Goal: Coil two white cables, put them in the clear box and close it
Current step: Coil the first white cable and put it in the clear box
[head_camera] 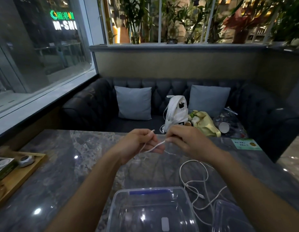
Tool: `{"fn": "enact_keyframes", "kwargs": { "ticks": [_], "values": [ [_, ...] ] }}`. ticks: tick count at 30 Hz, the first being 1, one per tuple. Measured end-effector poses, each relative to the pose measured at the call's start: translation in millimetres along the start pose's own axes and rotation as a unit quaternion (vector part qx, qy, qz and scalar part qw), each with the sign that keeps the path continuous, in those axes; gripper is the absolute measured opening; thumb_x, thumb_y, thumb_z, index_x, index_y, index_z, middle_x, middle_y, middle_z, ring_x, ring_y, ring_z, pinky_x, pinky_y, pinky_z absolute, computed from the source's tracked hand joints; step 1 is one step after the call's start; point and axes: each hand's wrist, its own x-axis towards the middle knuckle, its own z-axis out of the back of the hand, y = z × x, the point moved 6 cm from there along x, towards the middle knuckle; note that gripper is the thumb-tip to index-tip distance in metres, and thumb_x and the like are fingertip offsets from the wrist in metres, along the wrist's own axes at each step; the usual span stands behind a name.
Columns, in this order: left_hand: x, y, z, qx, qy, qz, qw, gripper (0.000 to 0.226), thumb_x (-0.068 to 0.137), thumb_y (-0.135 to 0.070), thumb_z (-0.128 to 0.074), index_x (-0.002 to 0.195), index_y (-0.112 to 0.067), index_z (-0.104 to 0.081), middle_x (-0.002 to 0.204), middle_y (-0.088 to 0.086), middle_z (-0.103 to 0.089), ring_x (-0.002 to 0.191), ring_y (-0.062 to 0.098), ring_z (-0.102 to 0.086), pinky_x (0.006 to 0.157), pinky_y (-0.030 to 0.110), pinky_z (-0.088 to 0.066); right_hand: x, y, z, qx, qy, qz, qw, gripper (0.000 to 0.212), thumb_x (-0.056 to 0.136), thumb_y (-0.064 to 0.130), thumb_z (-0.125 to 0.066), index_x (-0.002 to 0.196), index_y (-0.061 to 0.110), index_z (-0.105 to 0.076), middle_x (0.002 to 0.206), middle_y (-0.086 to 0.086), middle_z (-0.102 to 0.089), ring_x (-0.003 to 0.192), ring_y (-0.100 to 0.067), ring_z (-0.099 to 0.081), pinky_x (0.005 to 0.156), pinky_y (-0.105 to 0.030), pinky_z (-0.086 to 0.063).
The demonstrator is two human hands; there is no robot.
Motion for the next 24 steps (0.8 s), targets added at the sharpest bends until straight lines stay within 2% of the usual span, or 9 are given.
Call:
{"fn": "enact_keyframes", "kwargs": {
  "ticks": [2,4,7,9,14,17,20,22,24],
  "values": [
    [-2.5,0.4,-3.8,0.035,0.024,-0.004,0.999,0.029,0.098,-0.012,-0.038,0.078,-0.003,-0.057,0.069,0.014,-0.071,0.065,0.024,-0.069,0.068,0.026,-0.056,1.9,-0.5,5.2,0.020,-0.011,0.000,1.000,0.010,0.087,0.014,-0.059,0.083,0.005,-0.062,0.079,0.003,-0.058,0.074,-0.016,-0.054,0.069,-0.039,-0.046],
    [-4.0,0.5,-7.0,0.071,0.034,-0.011,0.997,0.030,0.098,-0.013,-0.037,0.078,-0.004,-0.057,0.054,0.005,-0.063,0.051,0.015,-0.058,0.060,0.024,-0.049,3.6,-4.2,9.8,0.041,-0.026,-0.006,0.999,0.009,0.086,0.012,-0.060,0.084,0.004,-0.063,0.079,0.003,-0.059,0.074,-0.015,-0.055,0.069,-0.037,-0.046],
    [-4.7,5.1,-10.6,0.042,0.053,0.007,0.998,0.030,0.099,-0.017,-0.034,0.080,-0.006,-0.054,0.043,-0.003,-0.043,0.038,0.008,-0.032,0.044,0.019,-0.033,4.8,-14.0,14.0,0.077,-0.050,-0.029,0.995,0.008,0.085,0.011,-0.061,0.084,0.004,-0.066,0.081,-0.004,-0.067,0.076,-0.019,-0.059,0.071,-0.038,-0.049],
    [-5.7,8.8,-11.2,0.017,0.072,0.018,0.997,0.031,0.099,-0.019,-0.033,0.079,-0.008,-0.054,0.043,-0.005,-0.037,0.037,0.006,-0.025,0.039,0.017,-0.024,4.3,-21.6,13.8,0.110,-0.066,-0.049,0.991,0.007,0.084,0.010,-0.063,0.084,0.004,-0.067,0.079,-0.006,-0.068,0.075,-0.020,-0.061,0.070,-0.038,-0.049],
    [-6.2,18.6,-14.9,-0.093,0.127,0.041,0.987,0.027,0.092,-0.023,-0.040,0.074,-0.012,-0.058,0.043,-0.010,-0.030,0.034,0.001,-0.020,0.035,0.015,-0.014,0.5,-34.5,2.6,0.114,-0.074,-0.084,0.987,0.009,0.083,0.016,-0.065,0.085,0.008,-0.068,0.076,0.003,-0.065,0.072,-0.008,-0.056,0.067,-0.026,-0.041],
    [-4.6,22.8,-17.9,-0.175,0.145,0.052,0.972,0.026,0.090,-0.022,-0.038,0.075,-0.011,-0.057,0.042,-0.011,-0.033,0.035,0.002,-0.015,0.034,0.014,-0.014,1.5,-25.1,-3.4,0.069,-0.062,-0.037,0.995,0.017,0.083,0.020,-0.066,0.095,0.009,-0.069,0.087,-0.004,-0.068,0.078,-0.014,-0.060,0.072,-0.030,-0.048],
    [-3.0,26.0,-22.8,-0.216,0.164,0.061,0.961,0.031,0.091,-0.022,-0.034,0.074,-0.012,-0.059,0.042,-0.010,-0.027,0.037,0.005,-0.012,0.034,0.015,-0.013,4.3,-11.4,-13.1,0.073,-0.011,0.011,0.997,0.020,0.084,0.022,-0.064,0.102,0.014,-0.069,0.089,-0.003,-0.068,0.078,-0.014,-0.061,0.072,-0.029,-0.049],
    [-3.0,27.9,-26.0,-0.225,0.174,0.068,0.956,0.036,0.091,-0.024,-0.032,0.073,-0.013,-0.061,0.046,-0.007,-0.019,0.037,0.005,-0.012,0.035,0.016,-0.012,6.5,-9.8,-16.8,0.086,0.007,0.012,0.996,0.017,0.085,0.021,-0.063,0.099,0.016,-0.071,0.083,0.003,-0.067,0.076,-0.009,-0.060,0.070,-0.027,-0.047],
    [-3.6,31.2,-26.6,-0.234,0.173,0.075,0.954,0.038,0.091,-0.025,-0.031,0.071,-0.013,-0.061,0.048,-0.006,-0.018,0.037,0.006,-0.012,0.035,0.016,-0.013,8.0,-14.3,-15.8,0.096,-0.013,-0.004,0.995,0.012,0.084,0.016,-0.063,0.088,0.010,-0.072,0.074,0.007,-0.063,0.068,-0.004,-0.056,0.066,-0.024,-0.044]
  ]
}}
